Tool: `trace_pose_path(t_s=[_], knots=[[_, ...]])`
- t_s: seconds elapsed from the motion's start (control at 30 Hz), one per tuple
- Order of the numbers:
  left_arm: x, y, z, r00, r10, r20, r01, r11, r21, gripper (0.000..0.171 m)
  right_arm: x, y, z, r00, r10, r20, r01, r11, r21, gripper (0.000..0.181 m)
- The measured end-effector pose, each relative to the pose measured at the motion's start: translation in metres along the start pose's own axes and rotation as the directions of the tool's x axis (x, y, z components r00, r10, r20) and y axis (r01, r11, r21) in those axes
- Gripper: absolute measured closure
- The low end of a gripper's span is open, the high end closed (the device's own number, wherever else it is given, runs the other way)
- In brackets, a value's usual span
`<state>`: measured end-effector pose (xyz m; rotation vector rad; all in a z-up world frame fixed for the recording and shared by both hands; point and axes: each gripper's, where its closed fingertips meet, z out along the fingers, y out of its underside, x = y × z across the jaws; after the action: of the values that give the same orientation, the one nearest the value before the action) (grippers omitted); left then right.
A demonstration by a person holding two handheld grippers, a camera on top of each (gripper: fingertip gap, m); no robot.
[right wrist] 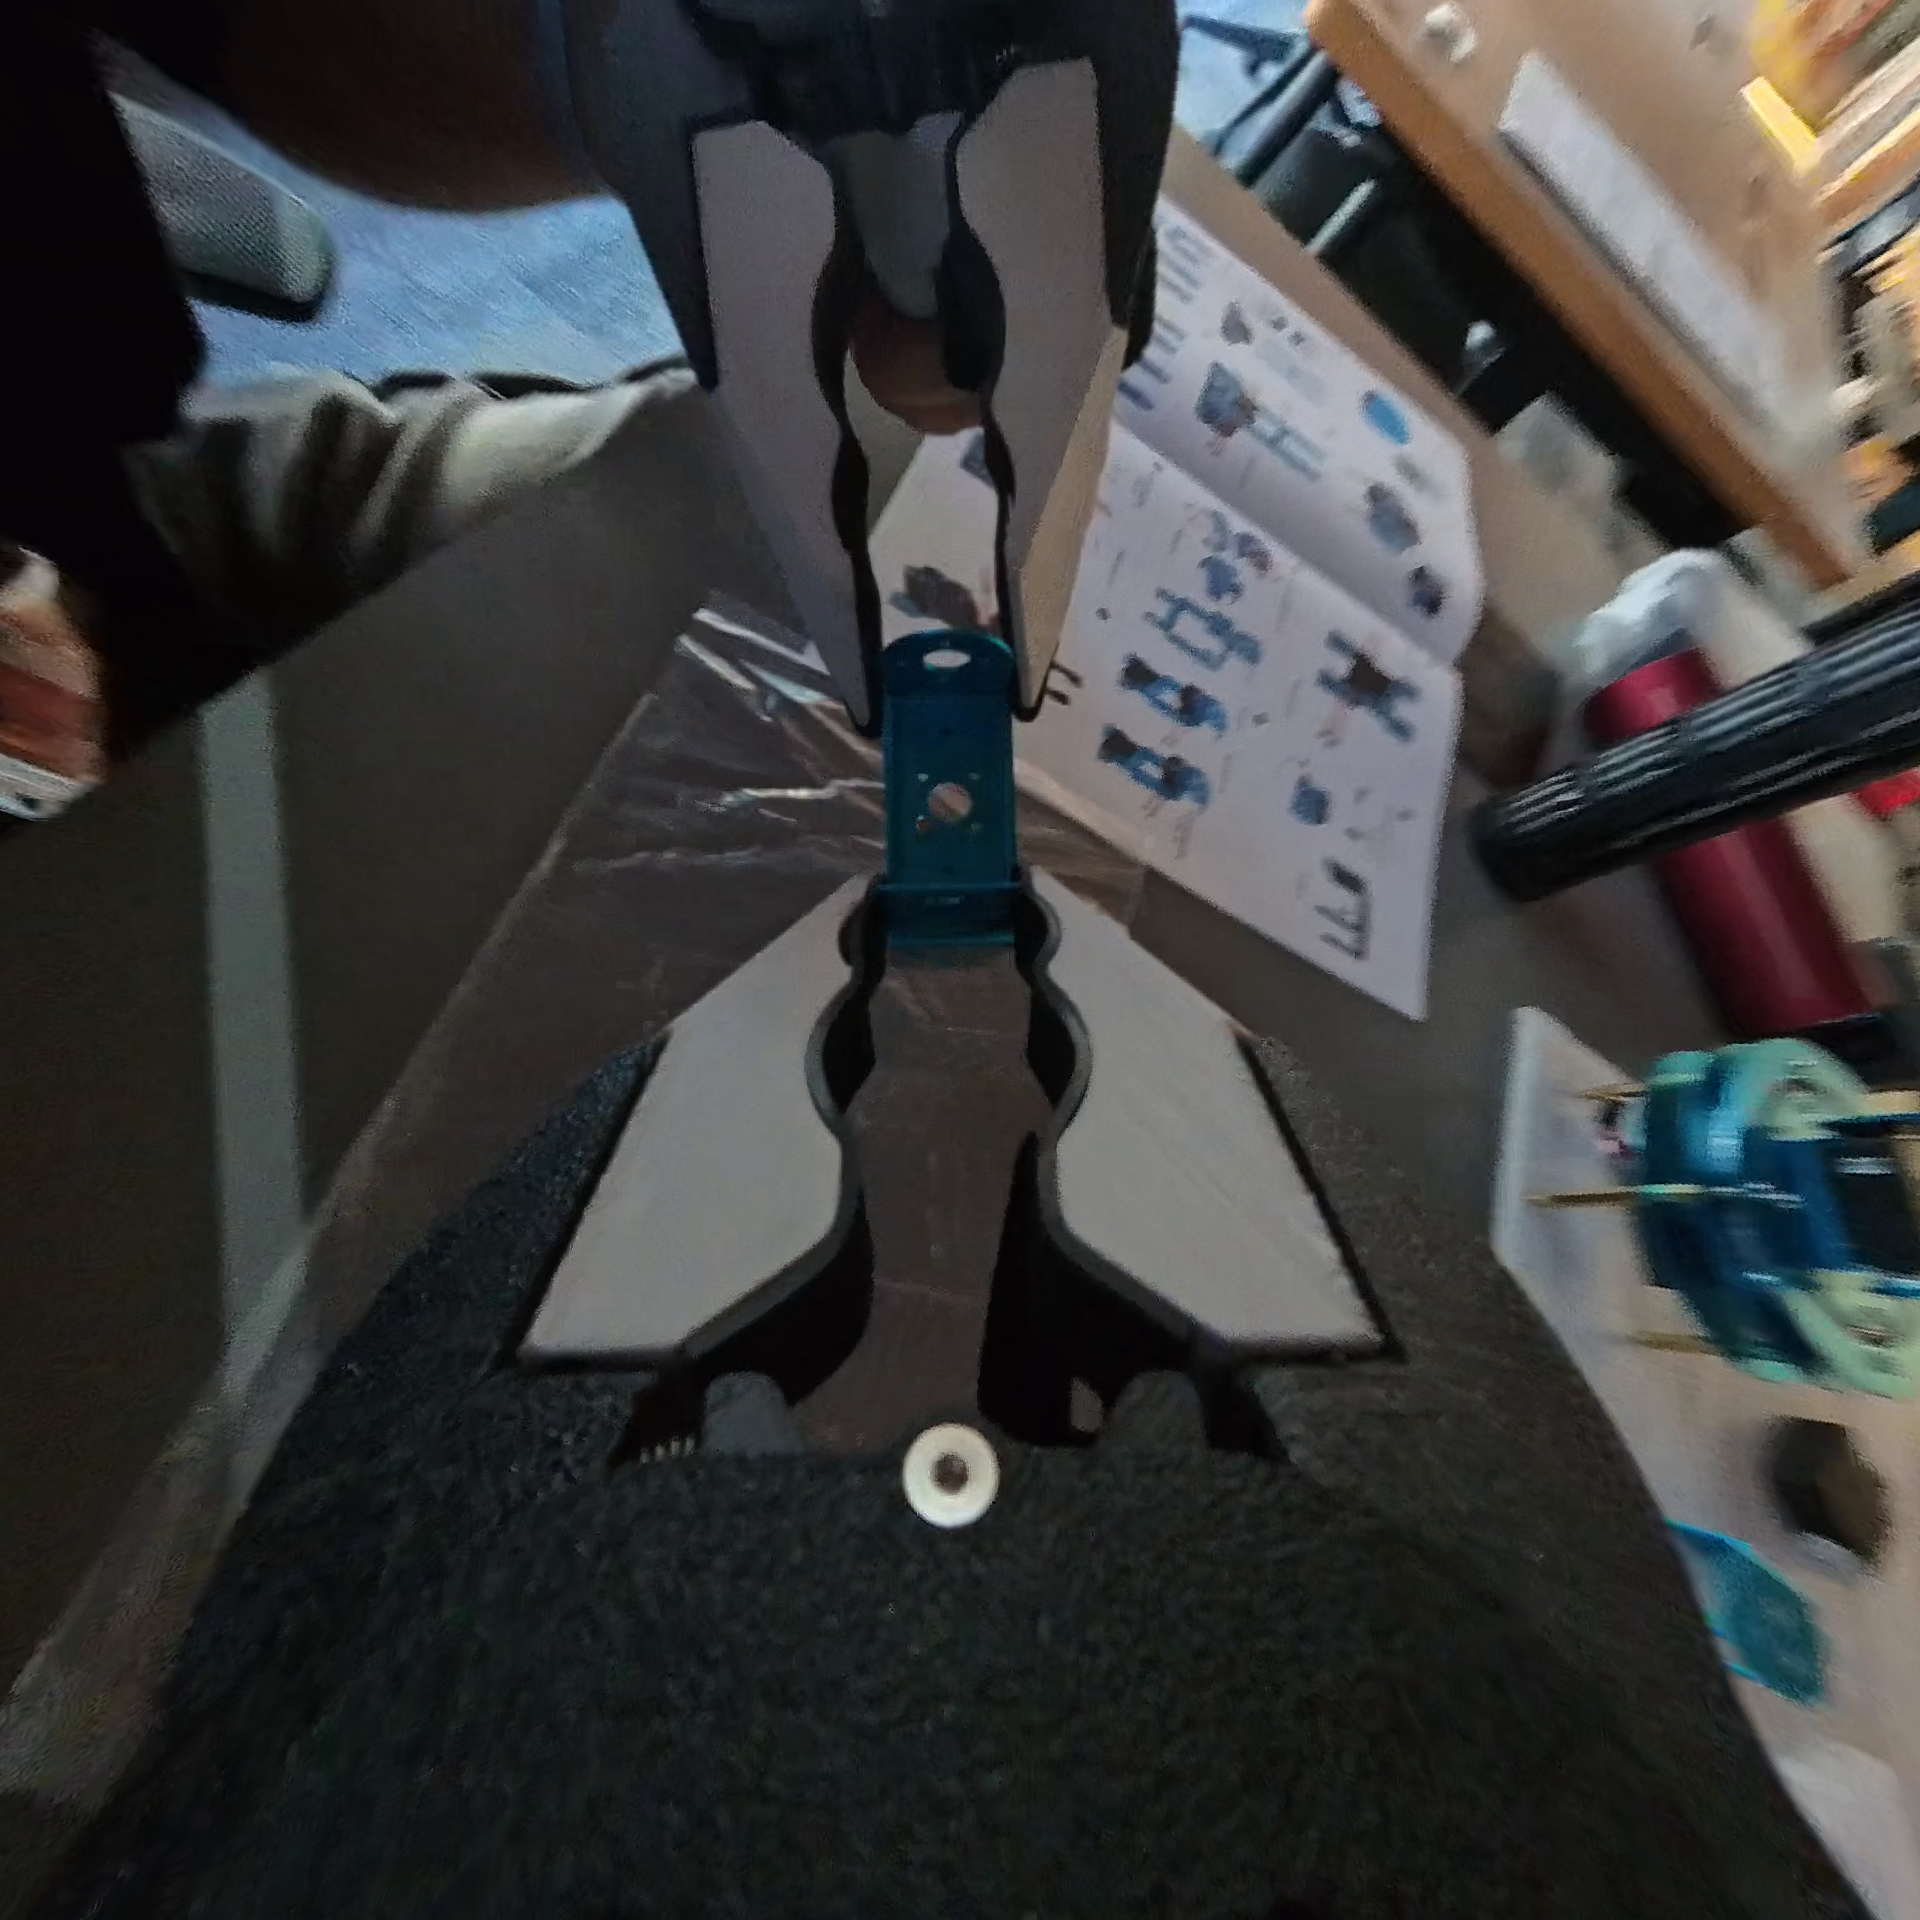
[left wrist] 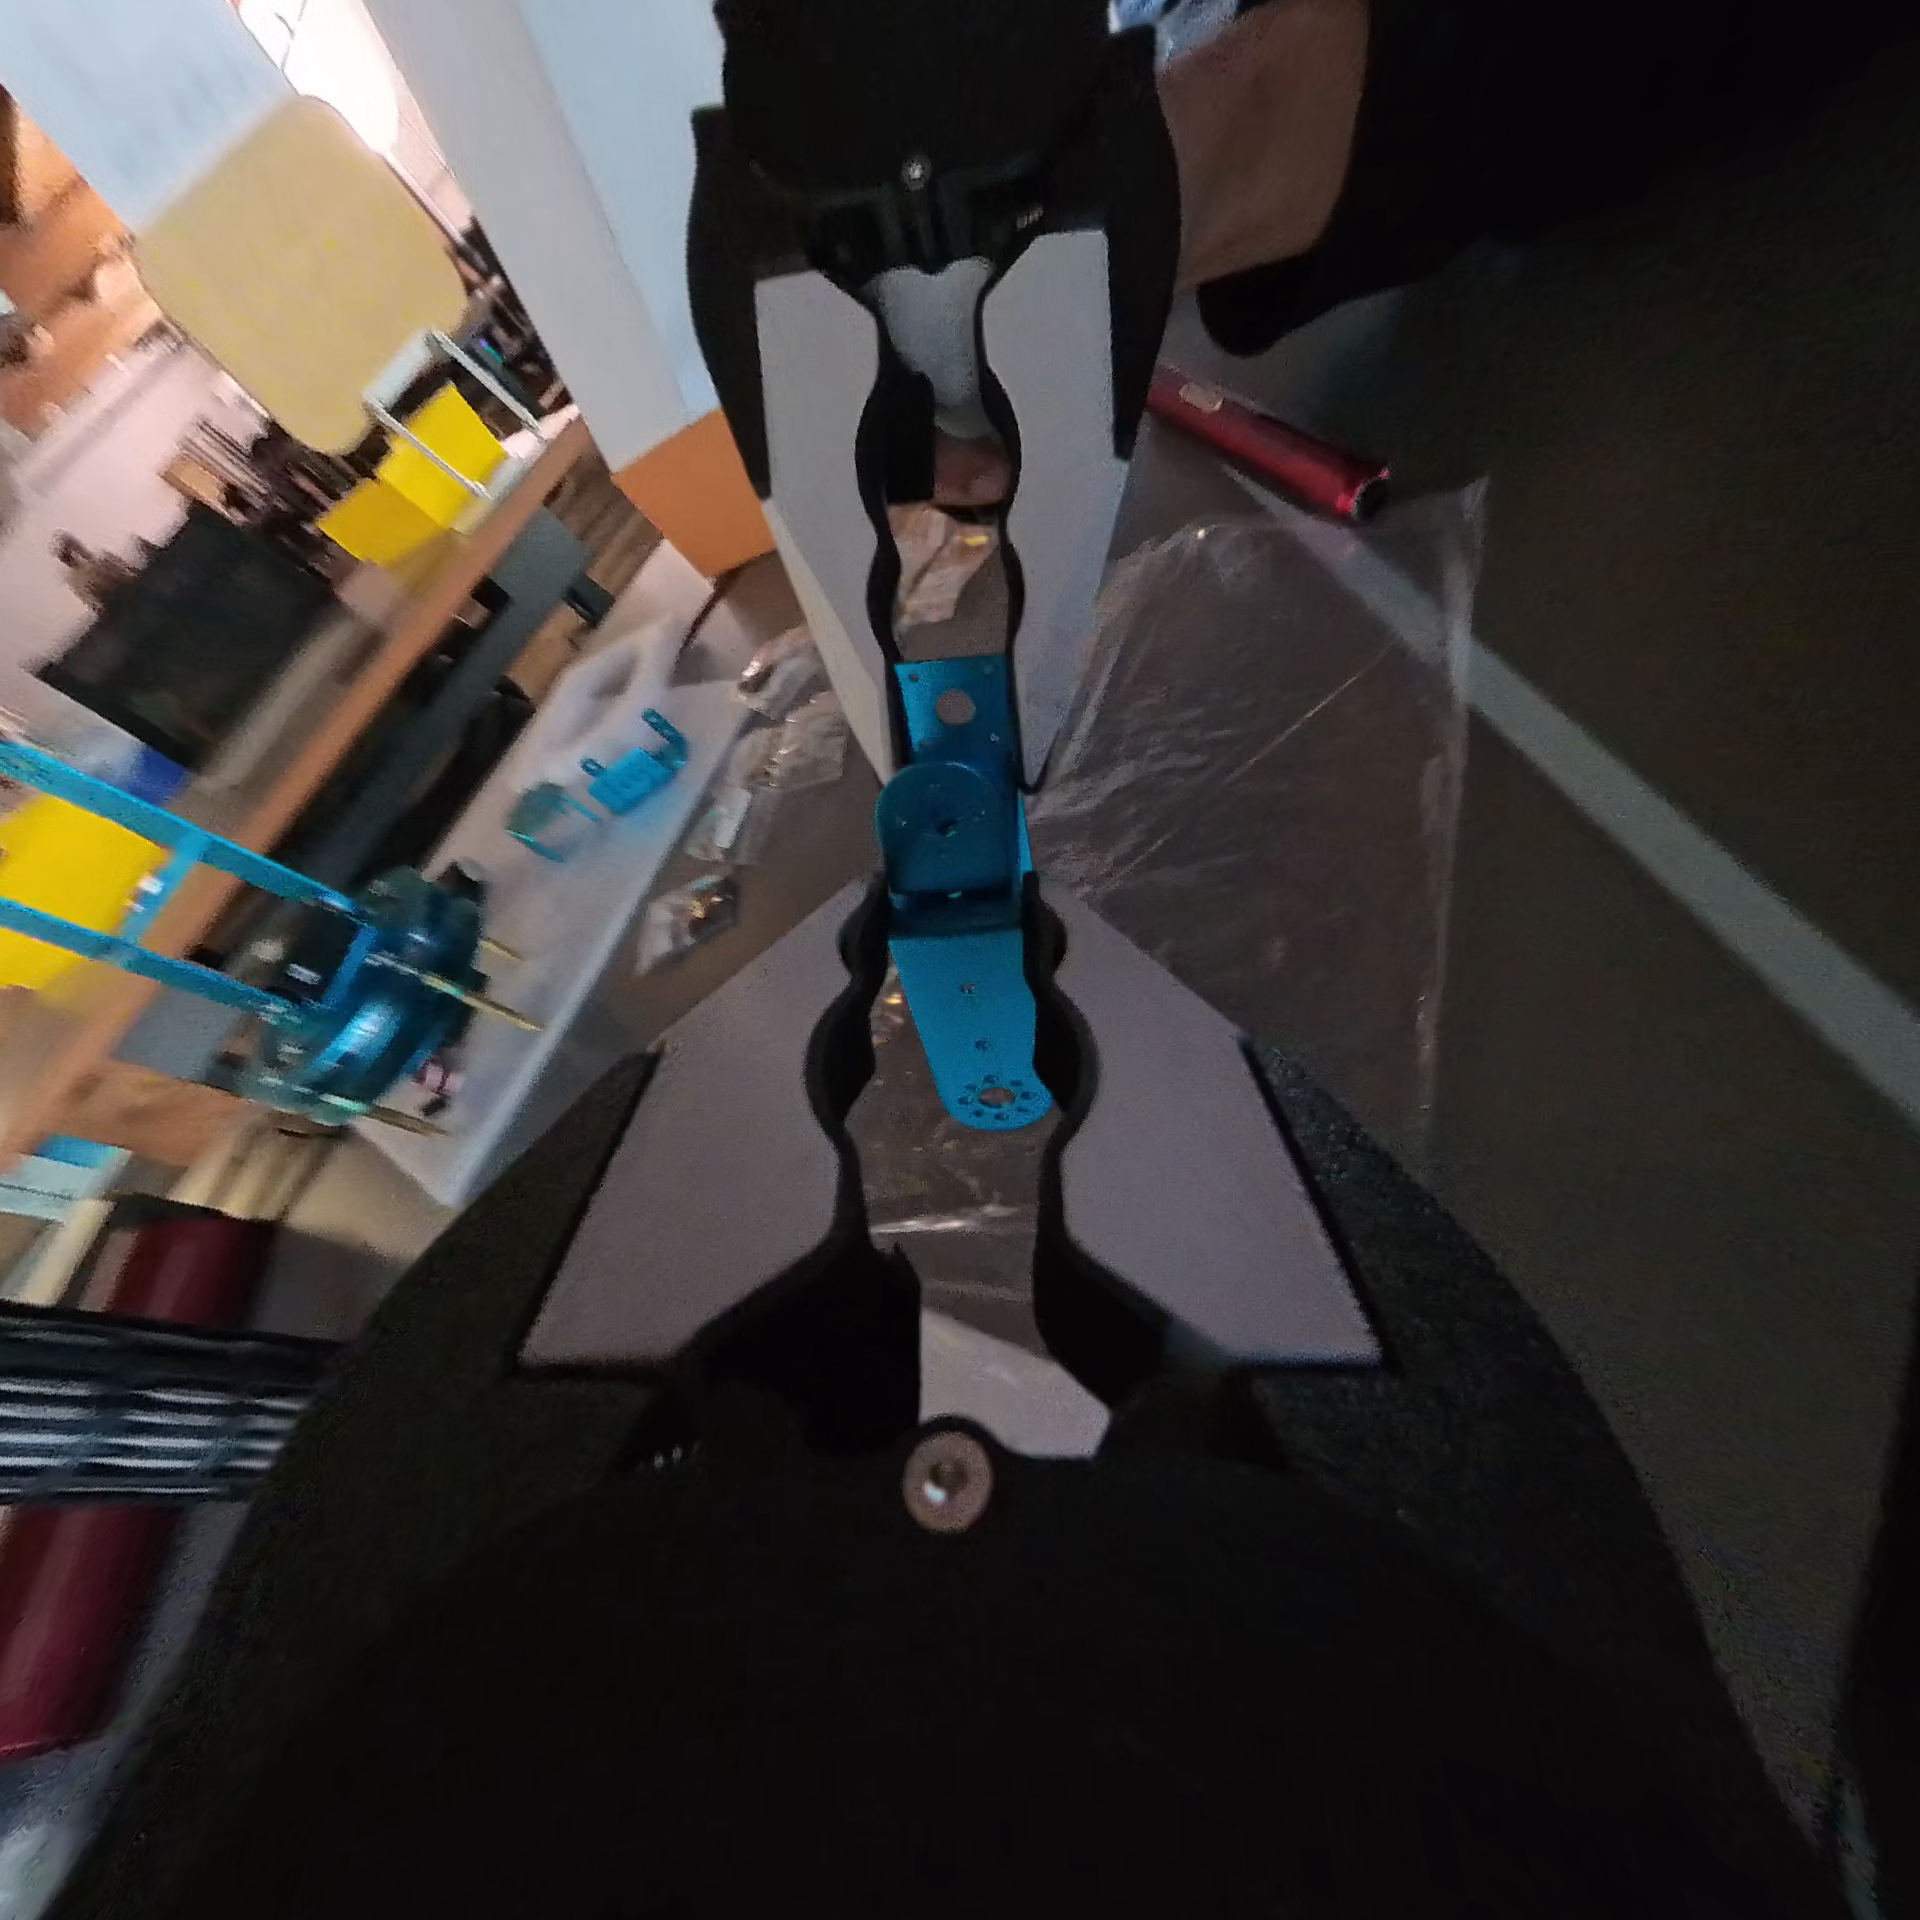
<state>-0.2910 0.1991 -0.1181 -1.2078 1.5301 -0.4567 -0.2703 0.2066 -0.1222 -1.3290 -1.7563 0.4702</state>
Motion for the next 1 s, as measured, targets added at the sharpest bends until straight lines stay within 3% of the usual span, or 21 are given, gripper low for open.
trace_pose_path(t_s=[0.1, 0.17, 0.23, 0.37, 0.5, 0.77, 1.0], knots=[[-0.01, -0.006, -0.001, 0.973, 0.217, 0.077, -0.216, 0.976, -0.031, 0.147, 0.012, -0.006, -0.006, 0.973, -0.155, -0.17, 0.151, 0.988, -0.036, 0.157], [-0.017, -0.007, 0.0, 0.891, 0.434, 0.135, -0.425, 0.9, -0.093, 0.148, 0.016, -0.006, -0.009, 0.924, -0.265, -0.276, 0.251, 0.964, -0.085, 0.157], [-0.016, -0.002, 0.003, 0.85, 0.515, 0.107, -0.5, 0.854, -0.142, 0.149, 0.013, 0.002, -0.005, 0.91, -0.294, -0.293, 0.264, 0.955, -0.135, 0.157], [-0.001, 0.012, 0.01, 0.956, 0.292, 0.008, -0.289, 0.949, -0.129, 0.149, -0.005, 0.014, 0.004, 0.993, -0.08, -0.089, 0.074, 0.995, -0.073, 0.157], [0.019, 0.018, 0.013, 0.998, 0.027, -0.049, -0.034, 0.988, -0.151, 0.15, -0.025, 0.019, 0.006, 0.969, 0.158, 0.188, -0.146, 0.986, -0.076, 0.157], [0.013, 0.038, 0.001, 0.98, -0.197, 0.018, 0.197, 0.966, -0.165, 0.149, -0.01, 0.013, 0.026, 0.95, 0.183, 0.254, -0.152, 0.979, -0.135, 0.157], [0.005, 0.042, -0.002, 0.924, -0.38, -0.044, 0.372, 0.919, -0.13, 0.148, -0.001, 0.017, 0.031, 0.929, 0.251, 0.273, -0.21, 0.963, -0.17, 0.157]])
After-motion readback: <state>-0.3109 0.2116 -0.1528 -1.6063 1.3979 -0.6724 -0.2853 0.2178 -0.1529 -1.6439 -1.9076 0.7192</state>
